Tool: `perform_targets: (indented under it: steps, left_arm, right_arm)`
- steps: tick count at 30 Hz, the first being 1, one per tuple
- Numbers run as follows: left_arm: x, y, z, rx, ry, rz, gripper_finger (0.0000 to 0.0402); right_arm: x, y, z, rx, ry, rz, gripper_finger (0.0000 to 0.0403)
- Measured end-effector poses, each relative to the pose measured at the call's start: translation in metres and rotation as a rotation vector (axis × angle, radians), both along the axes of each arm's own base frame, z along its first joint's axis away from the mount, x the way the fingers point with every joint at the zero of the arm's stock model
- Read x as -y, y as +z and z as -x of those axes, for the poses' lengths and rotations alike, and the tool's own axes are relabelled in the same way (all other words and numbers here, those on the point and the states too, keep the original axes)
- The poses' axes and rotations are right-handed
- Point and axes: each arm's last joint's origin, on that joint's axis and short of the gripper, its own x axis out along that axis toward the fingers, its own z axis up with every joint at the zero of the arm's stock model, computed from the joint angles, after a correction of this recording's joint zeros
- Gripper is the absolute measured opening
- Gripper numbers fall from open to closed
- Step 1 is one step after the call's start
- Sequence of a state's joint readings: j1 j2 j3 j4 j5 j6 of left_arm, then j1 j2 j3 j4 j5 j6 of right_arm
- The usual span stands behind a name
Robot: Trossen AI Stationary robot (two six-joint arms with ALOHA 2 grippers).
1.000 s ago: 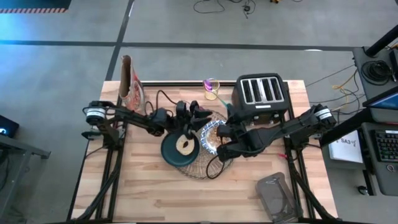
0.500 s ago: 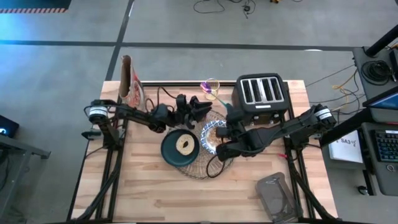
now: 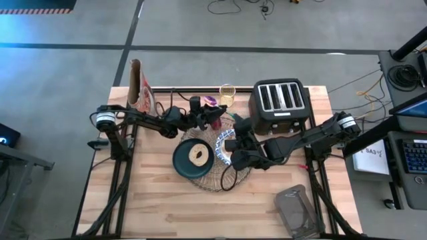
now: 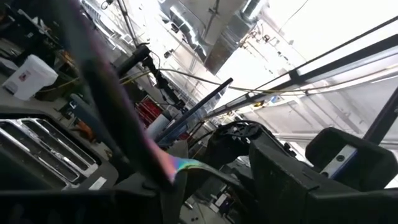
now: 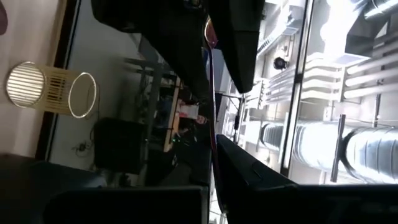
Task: Arrange a breakfast setting
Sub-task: Put the blue spoon from the yellow cup to the right of the brown placemat
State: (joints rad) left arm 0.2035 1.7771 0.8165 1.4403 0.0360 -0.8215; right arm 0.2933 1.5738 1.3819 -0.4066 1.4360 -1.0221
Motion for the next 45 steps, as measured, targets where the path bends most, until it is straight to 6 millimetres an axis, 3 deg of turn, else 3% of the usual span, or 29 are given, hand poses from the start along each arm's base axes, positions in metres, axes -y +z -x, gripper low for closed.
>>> perform_targets:
  steps: [6,19,25,32,45]
  left_arm:
    - [0.0002,-0.0001,0.0001,0.001,-0.006,0.009,0.0145]
    - [0.0004,-0.0005,0.0000,0.000,-0.020,0.020,0.0069]
    - [0.0005,0.0004,0.0006,0.011,-0.033,0.021,0.0010]
    - [0.0010,0.0020,0.0014,0.025,-0.058,0.001,0.0003]
    - [-0.0012,0.0011,0.0015,0.013,-0.056,-0.014,0.0001]
  right_arm:
    - [0.0019,0.0003,-0.0006,-0.013,-0.005,0.006,0.0008]
    - [0.0072,0.0003,-0.0016,-0.089,-0.016,0.039,0.0008]
    - [0.0073,0.0002,-0.0015,-0.090,-0.016,0.040,0.0009]
    - [0.0070,0.0003,-0.0017,-0.063,-0.004,0.018,0.0011]
    - [0.0057,-0.0025,-0.0045,0.229,0.069,-0.227,0.0112]
